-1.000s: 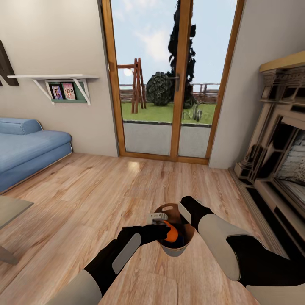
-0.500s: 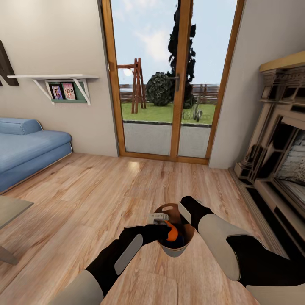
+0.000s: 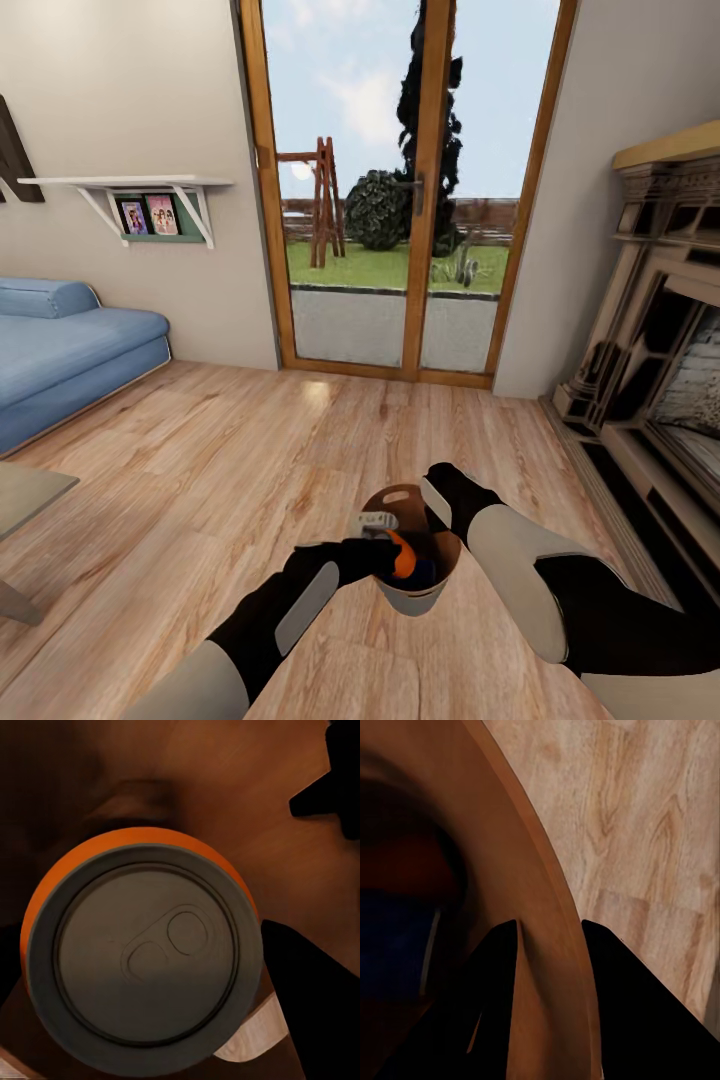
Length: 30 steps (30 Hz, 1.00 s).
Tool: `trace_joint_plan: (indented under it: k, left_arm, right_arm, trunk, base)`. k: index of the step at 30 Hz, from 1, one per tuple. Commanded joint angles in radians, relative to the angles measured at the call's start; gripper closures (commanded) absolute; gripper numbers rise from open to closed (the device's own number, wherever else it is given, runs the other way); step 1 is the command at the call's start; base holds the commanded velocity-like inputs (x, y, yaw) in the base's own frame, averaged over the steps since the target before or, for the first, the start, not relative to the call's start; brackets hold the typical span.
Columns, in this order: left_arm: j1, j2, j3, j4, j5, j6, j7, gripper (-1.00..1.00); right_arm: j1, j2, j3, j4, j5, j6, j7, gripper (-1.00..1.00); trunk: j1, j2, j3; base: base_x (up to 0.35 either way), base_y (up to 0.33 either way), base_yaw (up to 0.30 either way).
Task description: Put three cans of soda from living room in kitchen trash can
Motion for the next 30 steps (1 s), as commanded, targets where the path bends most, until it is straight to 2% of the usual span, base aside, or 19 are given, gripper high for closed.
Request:
trace_joint_plan:
  k: [1,9,10,30]
  left_arm:
    - [0.0,-0.001,0.0,0.002,0.0,-0.001,0.0,1.0]
    - [0.0,-0.003,0.0,0.01,0.0,-0.004,0.0,1.0]
    - [0.0,-0.004,0.0,0.011,0.0,-0.005,0.0,-1.0]
    - [0.0,-0.004,-0.001,0.011,-0.001,-0.027,-0.001,-1.0]
  right_arm:
    - [0.0,0.0,-0.004,-0.001,-0.003,-0.002,0.005,1.0]
    - [0.0,0.0,-0.004,-0.001,-0.003,0.001,0.005,1.0]
    - [0.0,0.0,-0.004,-0.001,-0.003,0.001,0.005,1.0]
    - [-0.001,0.0,-0.005,-0.001,-0.003,0.002,0.005,1.0]
  trunk:
    - [0.0,0.0,0.0]
    - [0.0,0.0,0.0]
    - [0.0,0.0,0.0]
    - [0.0,0.0,0.0]
  base:
    - [0.0,0.0,0.0]
    - [0.0,0.0,0.0]
    - [0.0,0.0,0.0]
    - [0.0,0.0,0.0]
